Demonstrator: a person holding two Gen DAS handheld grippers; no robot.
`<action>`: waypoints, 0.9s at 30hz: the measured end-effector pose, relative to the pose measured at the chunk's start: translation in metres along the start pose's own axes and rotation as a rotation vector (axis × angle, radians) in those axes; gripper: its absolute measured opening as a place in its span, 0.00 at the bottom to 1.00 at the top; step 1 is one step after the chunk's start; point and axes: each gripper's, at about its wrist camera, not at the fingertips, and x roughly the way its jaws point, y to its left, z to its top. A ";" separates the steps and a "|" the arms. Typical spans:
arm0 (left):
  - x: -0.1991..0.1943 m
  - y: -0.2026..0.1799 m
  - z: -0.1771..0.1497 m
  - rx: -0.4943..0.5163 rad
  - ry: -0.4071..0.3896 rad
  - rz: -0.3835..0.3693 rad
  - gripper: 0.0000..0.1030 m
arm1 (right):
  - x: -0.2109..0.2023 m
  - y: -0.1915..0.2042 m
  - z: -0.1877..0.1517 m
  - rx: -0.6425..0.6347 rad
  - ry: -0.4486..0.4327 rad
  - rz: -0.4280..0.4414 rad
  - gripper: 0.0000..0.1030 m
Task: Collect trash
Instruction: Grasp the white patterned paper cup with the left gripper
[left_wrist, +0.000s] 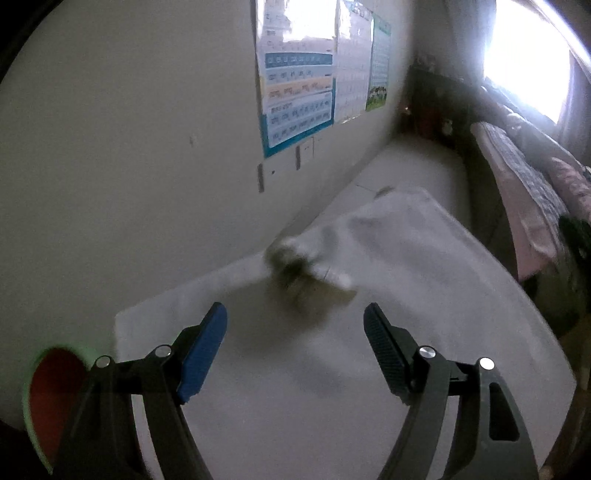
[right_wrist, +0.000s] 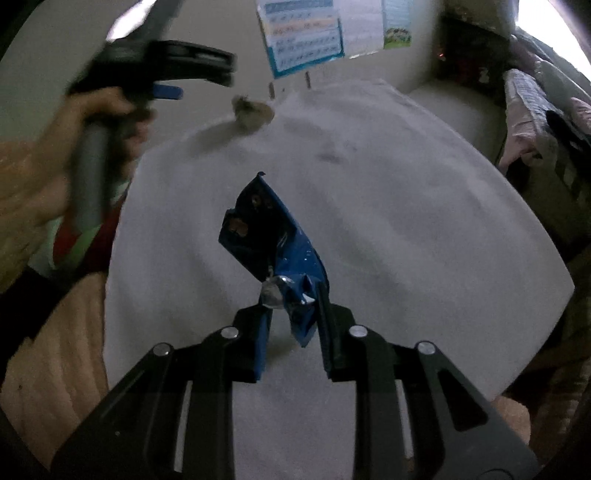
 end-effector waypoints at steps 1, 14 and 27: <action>0.013 -0.004 0.012 -0.031 0.018 0.004 0.71 | 0.002 -0.002 0.002 0.012 0.004 0.009 0.23; 0.104 -0.017 0.027 -0.079 0.212 0.121 0.70 | 0.009 -0.013 0.001 0.055 -0.005 0.083 0.23; 0.075 -0.006 0.010 -0.102 0.226 0.048 0.26 | 0.011 -0.016 0.003 0.065 -0.002 0.082 0.23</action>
